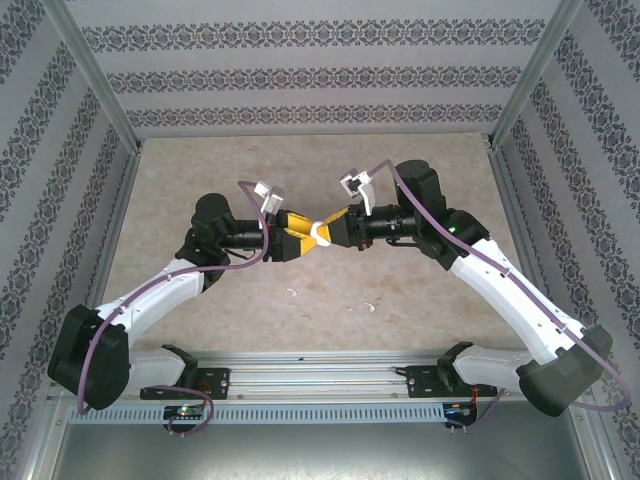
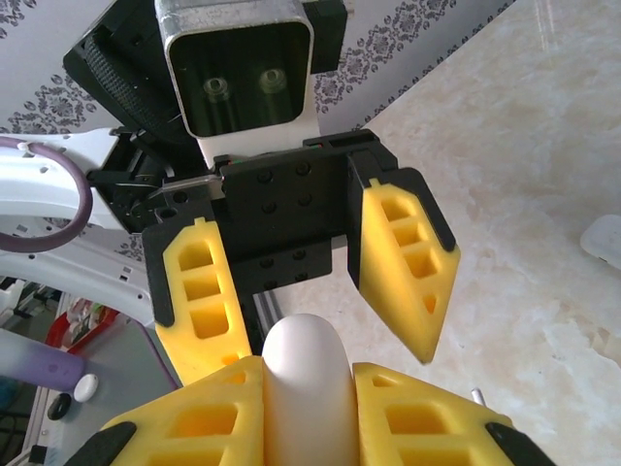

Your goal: Insert wireless bluetooth earbuds into charging case

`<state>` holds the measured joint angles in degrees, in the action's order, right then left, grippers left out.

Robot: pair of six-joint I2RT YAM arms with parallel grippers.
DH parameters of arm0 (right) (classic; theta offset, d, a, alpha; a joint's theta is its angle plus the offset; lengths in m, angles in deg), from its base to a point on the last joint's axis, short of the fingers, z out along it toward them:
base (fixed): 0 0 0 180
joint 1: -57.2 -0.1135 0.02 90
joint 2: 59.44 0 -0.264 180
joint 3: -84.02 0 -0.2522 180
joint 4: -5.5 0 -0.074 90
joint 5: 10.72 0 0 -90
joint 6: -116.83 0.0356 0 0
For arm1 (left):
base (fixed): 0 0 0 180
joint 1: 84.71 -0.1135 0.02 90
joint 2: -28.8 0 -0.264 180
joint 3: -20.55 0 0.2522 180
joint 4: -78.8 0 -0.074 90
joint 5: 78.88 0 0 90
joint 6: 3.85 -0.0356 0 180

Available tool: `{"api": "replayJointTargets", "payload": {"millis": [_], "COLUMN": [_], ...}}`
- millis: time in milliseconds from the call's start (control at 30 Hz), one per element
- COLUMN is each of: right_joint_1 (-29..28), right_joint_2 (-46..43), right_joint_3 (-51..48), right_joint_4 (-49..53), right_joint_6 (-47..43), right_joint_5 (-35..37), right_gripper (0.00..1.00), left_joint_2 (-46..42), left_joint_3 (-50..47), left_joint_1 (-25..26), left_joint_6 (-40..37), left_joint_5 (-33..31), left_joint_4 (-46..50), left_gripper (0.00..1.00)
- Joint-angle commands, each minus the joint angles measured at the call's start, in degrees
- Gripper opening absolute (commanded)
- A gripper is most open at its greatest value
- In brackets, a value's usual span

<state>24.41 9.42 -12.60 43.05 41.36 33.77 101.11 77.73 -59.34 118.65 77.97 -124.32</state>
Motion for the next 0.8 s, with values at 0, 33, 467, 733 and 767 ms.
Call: {"api": "replayJointTargets", "payload": {"millis": [0, 33, 467, 733, 767], "right_joint_1": [-0.4, -0.4, -1.1, 0.4, 1.4], "right_joint_2": [0.4, 0.5, 2.4, 3.4, 3.8], "right_joint_3": [1.4, 1.4, 1.6, 0.4, -0.3], "right_joint_4": [-1.5, -1.7, -1.4, -3.7, -4.8], "right_joint_6": [-1.6, -1.6, -1.9, 0.3, 1.3], "right_joint_5": [-2.1, -2.2, -3.1, -6.0, -7.4], "right_gripper": [0.18, 0.18, 0.18, 0.27, 0.28], "left_joint_2": [0.5, 0.6, 2.3, 2.6, 2.3], "left_joint_3": [1.9, 1.9, 1.8, 1.0, 0.6], "left_joint_1": [1.2, 1.3, 1.4, 1.4, 1.4], "left_joint_6": [0.7, 0.7, 2.3, 0.8, 0.9], "left_joint_5": [2.7, 2.6, 2.6, 3.7, 3.8], "left_joint_4": [-3.3, -3.3, -5.9, -5.2, -6.1], "left_gripper": [0.58, 0.58, 0.36, 0.00, 0.00]}}
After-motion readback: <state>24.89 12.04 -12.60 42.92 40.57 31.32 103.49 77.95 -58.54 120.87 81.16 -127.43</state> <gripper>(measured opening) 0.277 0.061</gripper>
